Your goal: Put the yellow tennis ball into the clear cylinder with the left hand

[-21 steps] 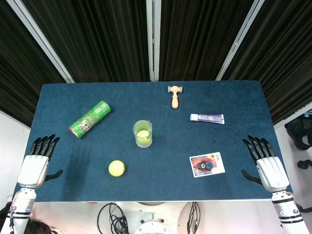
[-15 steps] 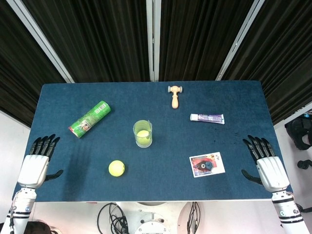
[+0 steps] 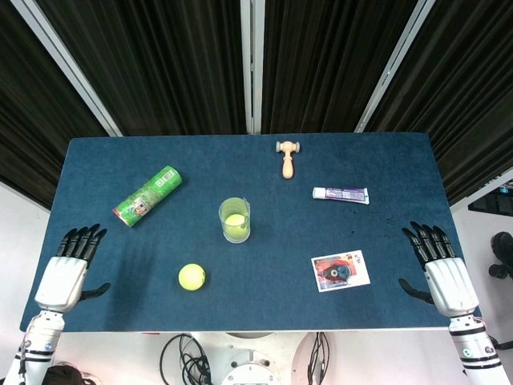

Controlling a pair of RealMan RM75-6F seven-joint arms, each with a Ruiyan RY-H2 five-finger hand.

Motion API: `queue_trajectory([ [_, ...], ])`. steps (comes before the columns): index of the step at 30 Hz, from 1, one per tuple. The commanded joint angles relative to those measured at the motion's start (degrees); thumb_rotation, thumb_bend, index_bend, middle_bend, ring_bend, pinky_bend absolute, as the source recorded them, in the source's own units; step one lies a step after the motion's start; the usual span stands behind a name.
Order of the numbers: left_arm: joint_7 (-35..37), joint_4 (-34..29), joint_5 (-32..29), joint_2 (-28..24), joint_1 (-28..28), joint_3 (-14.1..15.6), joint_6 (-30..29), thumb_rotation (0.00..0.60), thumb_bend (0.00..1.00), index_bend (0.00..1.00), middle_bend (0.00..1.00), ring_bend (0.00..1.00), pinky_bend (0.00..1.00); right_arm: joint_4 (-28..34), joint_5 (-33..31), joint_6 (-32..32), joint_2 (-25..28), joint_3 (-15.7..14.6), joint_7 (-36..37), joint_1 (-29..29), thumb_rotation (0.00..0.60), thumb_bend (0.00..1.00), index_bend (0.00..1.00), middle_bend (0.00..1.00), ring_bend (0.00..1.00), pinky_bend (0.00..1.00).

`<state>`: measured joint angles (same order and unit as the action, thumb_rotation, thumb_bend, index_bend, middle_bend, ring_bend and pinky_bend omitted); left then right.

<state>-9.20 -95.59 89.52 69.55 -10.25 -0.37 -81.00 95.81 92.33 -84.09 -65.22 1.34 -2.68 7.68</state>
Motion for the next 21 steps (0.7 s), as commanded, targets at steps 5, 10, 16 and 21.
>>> queue_trajectory([
  [5,-1.86,-1.47,3.98,3.31,-4.11,2.55,7.21,0.600,0.07,0.05,0.00,0.00,0.00,0.11,0.06,-0.05,0.08,0.13,0.08,0.06,0.600,0.13,0.00,0.00,0.00,0.00],
  [10,-4.02,-1.43,5.97,6.15,-7.44,2.42,11.21,0.600,0.07,0.05,0.00,0.00,0.00,0.18,0.38,-0.86,0.45,0.20,0.95,-0.23,0.600,0.13,0.00,0.00,0.00,0.00],
  [16,-6.37,-0.49,5.27,9.85,-11.72,1.75,17.59,0.600,0.07,0.05,0.00,0.00,0.00,0.02,0.46,-1.35,0.86,0.25,2.02,-0.47,0.600,0.13,0.00,0.00,0.00,0.00],
  [21,-7.30,0.91,2.95,12.21,-14.05,1.06,21.40,0.600,0.08,0.07,0.00,0.00,0.05,-0.03,0.39,-1.41,1.05,0.29,2.48,-0.54,0.600,0.13,0.00,0.00,0.00,0.00],
])
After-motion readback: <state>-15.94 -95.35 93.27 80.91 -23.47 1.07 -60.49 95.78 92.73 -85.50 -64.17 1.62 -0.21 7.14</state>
